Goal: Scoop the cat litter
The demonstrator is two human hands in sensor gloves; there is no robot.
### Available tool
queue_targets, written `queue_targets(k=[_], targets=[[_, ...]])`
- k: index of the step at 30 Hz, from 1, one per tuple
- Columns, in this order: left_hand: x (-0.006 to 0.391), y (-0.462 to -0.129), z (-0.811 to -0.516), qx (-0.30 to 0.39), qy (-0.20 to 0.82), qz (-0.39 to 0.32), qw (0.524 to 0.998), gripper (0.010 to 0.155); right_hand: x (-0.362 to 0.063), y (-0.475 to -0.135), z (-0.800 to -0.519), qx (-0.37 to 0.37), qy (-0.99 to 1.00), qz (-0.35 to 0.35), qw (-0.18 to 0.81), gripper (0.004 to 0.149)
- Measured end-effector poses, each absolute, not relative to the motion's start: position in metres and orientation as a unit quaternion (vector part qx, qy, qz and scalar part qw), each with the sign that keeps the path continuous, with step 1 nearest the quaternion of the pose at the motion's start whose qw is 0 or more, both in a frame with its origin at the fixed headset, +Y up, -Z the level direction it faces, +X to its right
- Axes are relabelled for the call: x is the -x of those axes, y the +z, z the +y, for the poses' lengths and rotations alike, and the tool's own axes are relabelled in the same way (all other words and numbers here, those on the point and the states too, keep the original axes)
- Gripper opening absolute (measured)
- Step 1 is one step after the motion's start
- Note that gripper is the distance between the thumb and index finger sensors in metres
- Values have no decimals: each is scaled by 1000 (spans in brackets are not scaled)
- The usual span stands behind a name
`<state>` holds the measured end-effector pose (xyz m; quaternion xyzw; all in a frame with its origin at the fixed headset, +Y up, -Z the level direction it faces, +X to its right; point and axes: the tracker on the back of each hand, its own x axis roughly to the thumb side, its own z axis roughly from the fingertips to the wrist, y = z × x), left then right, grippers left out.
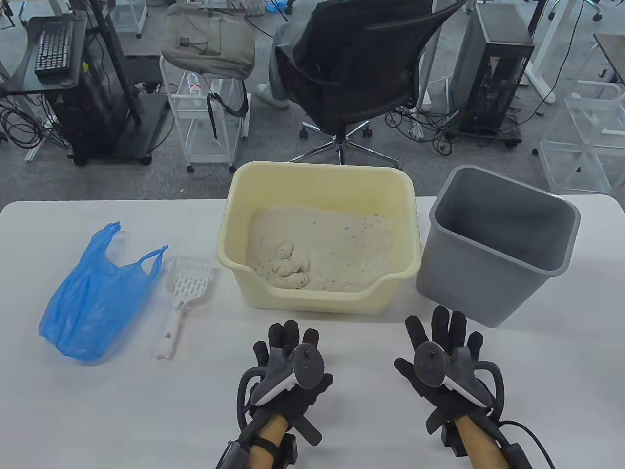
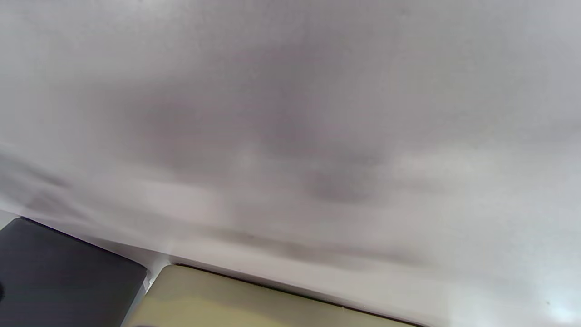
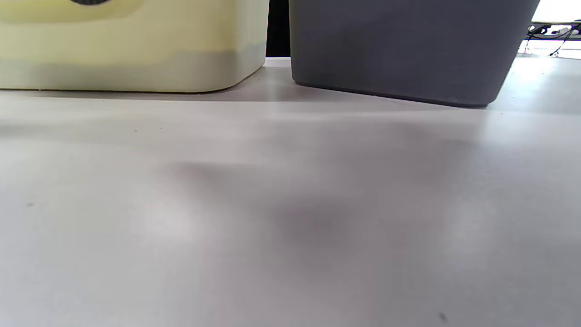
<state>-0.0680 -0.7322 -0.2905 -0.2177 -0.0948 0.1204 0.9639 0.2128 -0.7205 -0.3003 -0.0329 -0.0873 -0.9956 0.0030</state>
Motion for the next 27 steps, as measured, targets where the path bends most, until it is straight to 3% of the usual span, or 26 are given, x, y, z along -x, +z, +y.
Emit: queue_targets(k=[7, 12, 17, 20, 27], targets=[[79, -293, -733, 221, 130, -79, 963, 85, -211, -299, -721, 36, -995, -93, -3, 80], [109, -303, -720, 199, 151, -48, 967, 88, -211, -299, -718, 37, -995, -89, -19, 79], [181, -322, -693, 144, 200, 42, 968, 96, -214, -298, -714, 39, -995, -82, -30, 79], [240, -334, -679, 61, 241, 125, 961, 98, -216, -298, -712, 36, -995, -78, -41, 79], [334, -357, -683, 105, 299, 341, 885, 103, -217, -301, -713, 27, -994, -93, -45, 79]])
